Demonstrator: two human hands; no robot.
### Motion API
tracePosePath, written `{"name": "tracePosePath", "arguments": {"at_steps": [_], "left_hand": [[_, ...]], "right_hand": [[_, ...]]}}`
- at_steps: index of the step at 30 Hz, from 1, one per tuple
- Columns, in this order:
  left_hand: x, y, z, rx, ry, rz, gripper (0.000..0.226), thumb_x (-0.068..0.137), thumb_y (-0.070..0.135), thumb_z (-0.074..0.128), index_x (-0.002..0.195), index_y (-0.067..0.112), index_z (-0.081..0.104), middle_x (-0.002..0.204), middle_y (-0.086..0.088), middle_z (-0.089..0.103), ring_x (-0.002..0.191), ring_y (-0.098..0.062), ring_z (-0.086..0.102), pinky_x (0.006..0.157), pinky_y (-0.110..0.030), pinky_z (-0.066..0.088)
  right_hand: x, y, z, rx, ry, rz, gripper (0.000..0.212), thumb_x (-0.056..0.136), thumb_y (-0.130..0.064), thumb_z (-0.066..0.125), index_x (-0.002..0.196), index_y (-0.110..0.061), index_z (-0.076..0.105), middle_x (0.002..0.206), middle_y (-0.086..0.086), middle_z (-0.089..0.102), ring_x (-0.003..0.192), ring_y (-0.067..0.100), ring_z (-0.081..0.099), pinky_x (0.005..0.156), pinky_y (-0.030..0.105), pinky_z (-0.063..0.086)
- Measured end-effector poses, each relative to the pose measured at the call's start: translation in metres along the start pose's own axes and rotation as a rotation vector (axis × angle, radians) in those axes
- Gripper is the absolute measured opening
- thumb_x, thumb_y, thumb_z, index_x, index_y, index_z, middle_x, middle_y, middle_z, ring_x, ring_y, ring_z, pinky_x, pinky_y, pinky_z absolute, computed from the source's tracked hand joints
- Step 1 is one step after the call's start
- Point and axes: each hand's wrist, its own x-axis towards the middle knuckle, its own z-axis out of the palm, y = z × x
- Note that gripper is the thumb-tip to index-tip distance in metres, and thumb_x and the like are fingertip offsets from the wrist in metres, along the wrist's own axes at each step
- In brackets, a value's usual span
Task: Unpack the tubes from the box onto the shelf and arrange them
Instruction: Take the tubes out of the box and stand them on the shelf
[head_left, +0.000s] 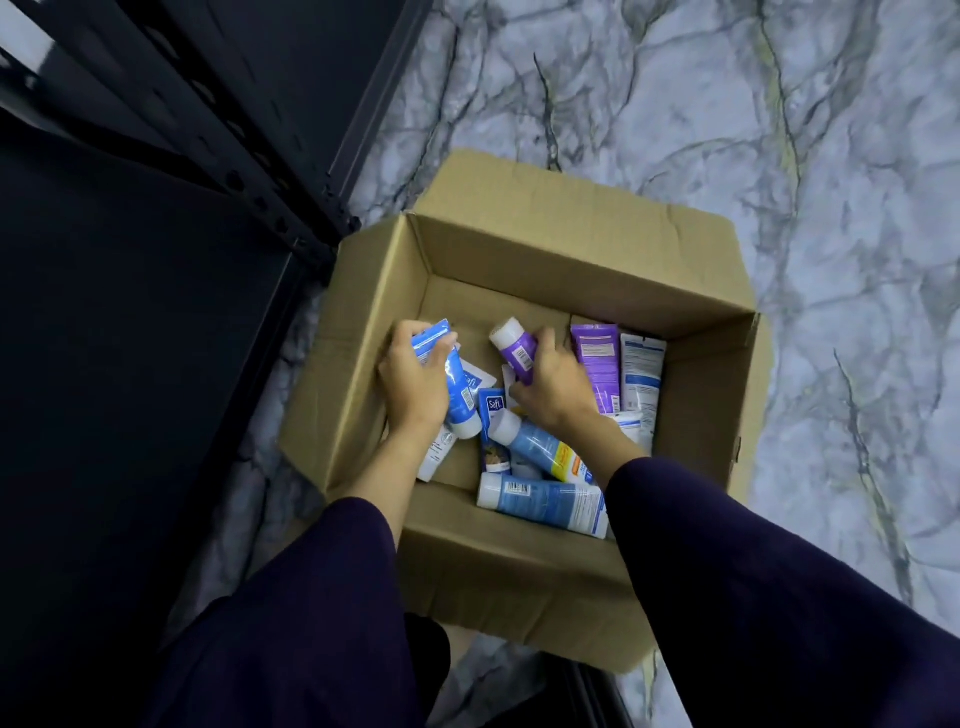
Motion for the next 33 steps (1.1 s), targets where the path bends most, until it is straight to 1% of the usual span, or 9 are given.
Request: {"name": "tracePosePath", "arguments": {"at_steps": [4,7,9,13,17,20,24,29,33], "left_hand": [[0.003,-0.009,0.0,0.075,-0.193,-0.015,0.029,0.083,0.004,0.066,0.105,0.016,0.052,0.098,-0.001,0.061,0.08,-0.009,0.059,0.065,-0.008,0.043],[-0.003,-0.02,0.004,0.202,-0.474,-0.022,0.066,0.084,-0.006,0.061,0.134,0.029,0.036,0.129,-0.005,0.05,0.11,-0.02,0.056,0.089,-0.027,0.049],[-0.009,-0.026,0.008,0.254,-0.516,-0.057,0.073,0.086,-0.006,0.059,0.14,0.033,0.028,0.134,-0.007,0.048,0.112,-0.021,0.055,0.09,-0.035,0.051],[-0.012,-0.026,0.008,0.182,-0.445,-0.04,0.058,0.089,-0.003,0.057,0.136,0.025,0.038,0.124,-0.006,0.054,0.093,-0.012,0.057,0.073,-0.012,0.046],[-0.001,0.006,0.002,0.086,-0.121,0.116,0.034,0.086,0.001,0.062,0.116,0.016,0.057,0.101,0.005,0.061,0.083,-0.007,0.056,0.073,-0.01,0.045],[0.01,0.028,0.005,-0.013,0.046,0.178,0.028,0.085,0.005,0.064,0.111,0.012,0.059,0.096,0.007,0.06,0.075,-0.002,0.054,0.07,-0.003,0.038],[0.004,0.027,0.014,-0.132,-0.029,0.004,0.025,0.079,0.003,0.07,0.097,0.015,0.058,0.091,0.001,0.06,0.076,-0.007,0.055,0.068,-0.013,0.044],[-0.014,-0.006,0.009,0.231,-0.038,-0.147,0.024,0.073,0.017,0.079,0.088,0.016,0.061,0.092,-0.008,0.067,0.082,-0.025,0.064,0.064,-0.025,0.048],[-0.009,-0.007,-0.002,0.515,-0.12,-0.004,0.035,0.073,0.031,0.077,0.1,0.022,0.057,0.099,-0.002,0.064,0.087,-0.025,0.062,0.07,-0.036,0.052]], "right_hand": [[-0.002,0.006,-0.007,0.104,0.031,0.027,0.058,0.082,-0.031,0.066,0.128,-0.009,0.038,0.121,0.019,0.049,0.108,0.036,0.049,0.087,0.043,0.046],[0.001,0.011,-0.011,0.117,-0.003,0.079,0.063,0.084,-0.031,0.067,0.135,-0.01,0.036,0.127,0.02,0.048,0.114,0.038,0.048,0.092,0.039,0.044],[0.005,0.014,-0.013,0.137,-0.031,0.123,0.056,0.086,-0.031,0.065,0.131,-0.007,0.041,0.123,0.02,0.052,0.111,0.035,0.052,0.084,0.034,0.043],[0.008,0.019,-0.015,0.121,-0.096,0.139,0.042,0.089,-0.034,0.059,0.123,-0.01,0.049,0.111,0.018,0.061,0.098,0.033,0.059,0.074,0.032,0.045],[0.001,0.022,-0.015,0.078,0.025,0.116,0.044,0.093,-0.038,0.052,0.13,-0.014,0.047,0.117,0.016,0.06,0.106,0.035,0.055,0.085,0.041,0.048],[-0.002,0.021,-0.016,-0.062,0.041,0.072,0.041,0.096,-0.037,0.046,0.13,-0.013,0.045,0.12,0.015,0.059,0.113,0.033,0.05,0.093,0.043,0.039],[0.001,0.017,-0.023,-0.227,-0.016,0.006,0.042,0.097,-0.032,0.043,0.135,-0.017,0.037,0.124,0.016,0.055,0.12,0.034,0.045,0.103,0.048,0.029],[0.011,0.021,-0.041,-0.449,-0.229,-0.135,0.055,0.087,-0.024,0.051,0.14,-0.025,0.036,0.137,0.013,0.044,0.135,0.032,0.025,0.108,0.059,0.014],[0.005,0.02,-0.03,-0.381,-0.004,-0.221,0.054,0.084,-0.018,0.055,0.137,-0.02,0.043,0.136,0.009,0.046,0.131,0.029,0.033,0.112,0.051,0.015]]}}
